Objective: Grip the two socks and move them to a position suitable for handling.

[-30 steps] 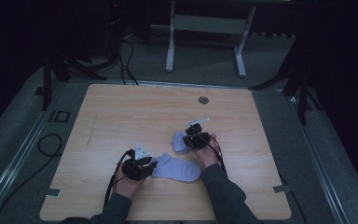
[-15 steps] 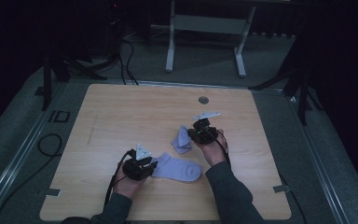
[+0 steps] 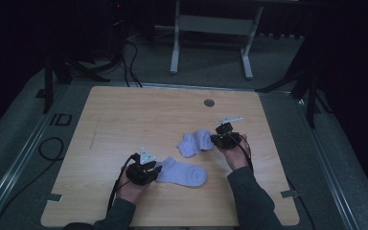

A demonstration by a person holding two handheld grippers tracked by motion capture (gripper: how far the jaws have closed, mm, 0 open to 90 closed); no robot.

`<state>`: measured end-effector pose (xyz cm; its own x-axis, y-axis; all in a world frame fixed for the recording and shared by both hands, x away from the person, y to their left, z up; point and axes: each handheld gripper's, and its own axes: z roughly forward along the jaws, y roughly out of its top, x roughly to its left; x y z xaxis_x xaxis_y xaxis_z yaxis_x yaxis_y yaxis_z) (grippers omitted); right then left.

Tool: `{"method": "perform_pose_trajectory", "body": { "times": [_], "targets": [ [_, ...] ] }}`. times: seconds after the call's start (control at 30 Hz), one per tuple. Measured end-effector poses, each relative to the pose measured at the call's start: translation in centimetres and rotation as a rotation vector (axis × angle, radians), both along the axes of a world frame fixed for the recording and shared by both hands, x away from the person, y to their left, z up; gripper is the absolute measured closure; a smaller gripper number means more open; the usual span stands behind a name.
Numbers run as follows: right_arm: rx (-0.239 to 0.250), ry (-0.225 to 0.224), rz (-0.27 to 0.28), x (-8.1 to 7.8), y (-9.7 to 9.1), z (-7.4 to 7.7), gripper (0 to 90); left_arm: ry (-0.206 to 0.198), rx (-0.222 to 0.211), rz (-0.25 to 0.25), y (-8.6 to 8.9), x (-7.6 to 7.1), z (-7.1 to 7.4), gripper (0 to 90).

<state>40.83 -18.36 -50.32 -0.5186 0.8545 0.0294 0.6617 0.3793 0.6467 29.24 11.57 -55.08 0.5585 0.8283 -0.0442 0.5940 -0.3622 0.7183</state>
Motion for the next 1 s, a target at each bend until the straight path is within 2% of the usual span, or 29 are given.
{"method": "perform_pose_trajectory", "body": {
  "times": [0.23, 0.3, 0.43, 0.57, 0.77, 1.0],
  "targets": [
    [-0.006, 0.031, -0.019, -0.3, -1.4, -1.2, 86.1, 0.002, 0.002, 0.001, 0.0, 0.0, 0.0, 67.2],
    [-0.033, 0.036, -0.018, -0.5, -1.7, -1.5, 85.8, 0.002, 0.0, 0.002, 0.0, 0.0, 0.0, 67.2],
    [-0.046, 0.042, -0.016, -0.9, -2.1, -1.7, 85.5, 0.003, 0.003, 0.002, 0.0, 0.0, 0.0, 67.2],
    [-0.11, 0.046, -0.004, -1.3, -2.5, -2.3, 84.4, 0.003, 0.003, 0.003, 0.0, 0.1, 0.0, 67.2],
    [-0.166, 0.047, 0.008, -1.3, -3.2, -2.6, 84.2, 0.004, 0.001, 0.005, 0.1, 0.2, -0.1, 67.2],
    [-0.178, 0.055, 0.0, -1.4, -4.3, -2.8, 83.8, 0.005, -0.001, 0.01, 0.2, 0.2, 0.0, 67.1]
  ]
}}
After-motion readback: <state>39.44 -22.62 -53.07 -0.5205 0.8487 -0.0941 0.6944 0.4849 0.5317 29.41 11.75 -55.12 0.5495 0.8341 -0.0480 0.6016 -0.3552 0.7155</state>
